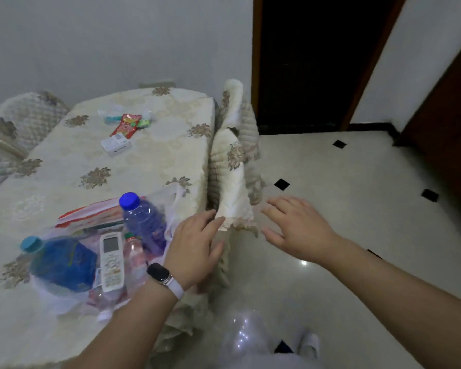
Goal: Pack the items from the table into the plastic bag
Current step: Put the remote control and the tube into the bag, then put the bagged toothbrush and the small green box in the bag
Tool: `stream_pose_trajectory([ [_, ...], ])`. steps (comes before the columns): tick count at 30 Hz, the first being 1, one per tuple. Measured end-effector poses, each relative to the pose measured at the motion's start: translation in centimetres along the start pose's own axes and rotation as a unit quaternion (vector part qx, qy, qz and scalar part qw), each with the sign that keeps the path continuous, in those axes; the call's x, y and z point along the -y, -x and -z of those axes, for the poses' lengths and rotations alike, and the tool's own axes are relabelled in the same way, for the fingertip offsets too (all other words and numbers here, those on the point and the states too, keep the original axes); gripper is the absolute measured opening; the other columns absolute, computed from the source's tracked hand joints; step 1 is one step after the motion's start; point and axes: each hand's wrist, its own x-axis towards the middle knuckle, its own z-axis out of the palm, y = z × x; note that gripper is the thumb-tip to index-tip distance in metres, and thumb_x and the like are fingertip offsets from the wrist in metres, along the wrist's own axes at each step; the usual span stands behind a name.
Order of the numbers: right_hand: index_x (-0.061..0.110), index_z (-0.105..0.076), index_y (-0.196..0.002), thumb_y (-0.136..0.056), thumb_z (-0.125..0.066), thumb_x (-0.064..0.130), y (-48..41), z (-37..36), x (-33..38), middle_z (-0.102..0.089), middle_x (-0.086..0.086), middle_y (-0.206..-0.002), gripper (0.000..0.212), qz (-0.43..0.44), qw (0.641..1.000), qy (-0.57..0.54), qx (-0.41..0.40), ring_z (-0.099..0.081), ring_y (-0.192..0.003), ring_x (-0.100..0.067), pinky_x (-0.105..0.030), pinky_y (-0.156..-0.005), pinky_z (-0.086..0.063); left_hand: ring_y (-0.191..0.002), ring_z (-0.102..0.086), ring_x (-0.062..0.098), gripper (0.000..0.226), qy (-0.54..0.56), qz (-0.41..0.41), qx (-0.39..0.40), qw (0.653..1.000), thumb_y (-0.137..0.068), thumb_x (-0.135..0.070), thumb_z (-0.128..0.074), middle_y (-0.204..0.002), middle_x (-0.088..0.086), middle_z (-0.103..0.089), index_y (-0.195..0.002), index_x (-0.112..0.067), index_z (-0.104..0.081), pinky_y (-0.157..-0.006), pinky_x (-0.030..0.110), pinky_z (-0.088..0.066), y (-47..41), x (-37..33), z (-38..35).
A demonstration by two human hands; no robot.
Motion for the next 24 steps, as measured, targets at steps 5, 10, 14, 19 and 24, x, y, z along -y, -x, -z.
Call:
stream_pose_trajectory([
  [5, 0.014, -0.065, -0.113, -0.086, -0.047, 0.05, 4.6, 2.2, -11.4, -0.064, -0.008, -0.12, 0.048, -0.068, 0.996, 0.009, -0.065, -0.06, -0.108, -0.029, -0.04, -0.092, -0.045, -0.114, -0.057, 0.031, 0.045, -0.009, -0.085, 0.019, 0.996, -0.086, -0.037, -0.053, -0.128, 0.01, -0.059, -0.124, -0.016, -0.061, -0.093, 0.044, -0.048, -10.0, -9.6, -4.0],
  [10, 0.016, -0.066, -0.114, -0.087, -0.044, 0.051, 8.6, 3.6, -20.4, -0.064, -0.007, -0.122, 0.05, -0.12, 0.99, 0.016, -0.073, -0.058, -0.112, -0.029, -0.043, -0.095, -0.045, -0.11, -0.058, 0.033, 0.046, -0.023, -0.118, 0.02, 0.993, -0.085, -0.042, -0.049, -0.128, 0.01, -0.059, -0.123, -0.018, -0.06, -0.089, 0.044, -0.049, -17.1, -17.4, -6.6],
  [14, 0.017, -0.066, -0.116, -0.087, -0.045, 0.051, 9.5, 4.0, -25.0, -0.063, -0.006, -0.122, 0.05, -0.114, 0.991, 0.03, -0.066, -0.058, -0.112, -0.028, -0.041, -0.095, -0.046, -0.11, -0.059, 0.033, 0.044, -0.026, -0.133, 0.017, 0.991, -0.085, -0.04, -0.053, -0.129, 0.009, -0.059, -0.122, -0.017, -0.061, -0.091, 0.045, -0.049, -20.6, -20.1, -7.8],
  [19, 0.016, -0.067, -0.115, -0.087, -0.044, 0.051, 7.9, 4.1, -28.7, -0.063, -0.006, -0.122, 0.05, -0.131, 0.988, 0.015, -0.082, -0.058, -0.112, -0.029, -0.041, -0.096, -0.045, -0.111, -0.058, 0.031, 0.043, -0.032, -0.148, 0.005, 0.988, -0.086, -0.038, -0.056, -0.129, 0.009, -0.059, -0.123, -0.016, -0.061, -0.093, 0.044, -0.048, -24.6, -21.2, -8.9],
  [24, 0.015, -0.066, -0.115, -0.087, -0.044, 0.05, 3.8, 2.8, -32.1, -0.064, -0.006, -0.122, 0.05, -0.125, 0.989, 0.008, -0.077, -0.058, -0.111, -0.029, -0.041, -0.096, -0.045, -0.115, -0.055, 0.03, 0.043, -0.033, -0.15, -0.011, 0.988, -0.085, -0.037, -0.055, -0.129, 0.008, -0.059, -0.123, -0.017, -0.061, -0.093, 0.043, -0.046, -30.1, -20.5, -10.8],
])
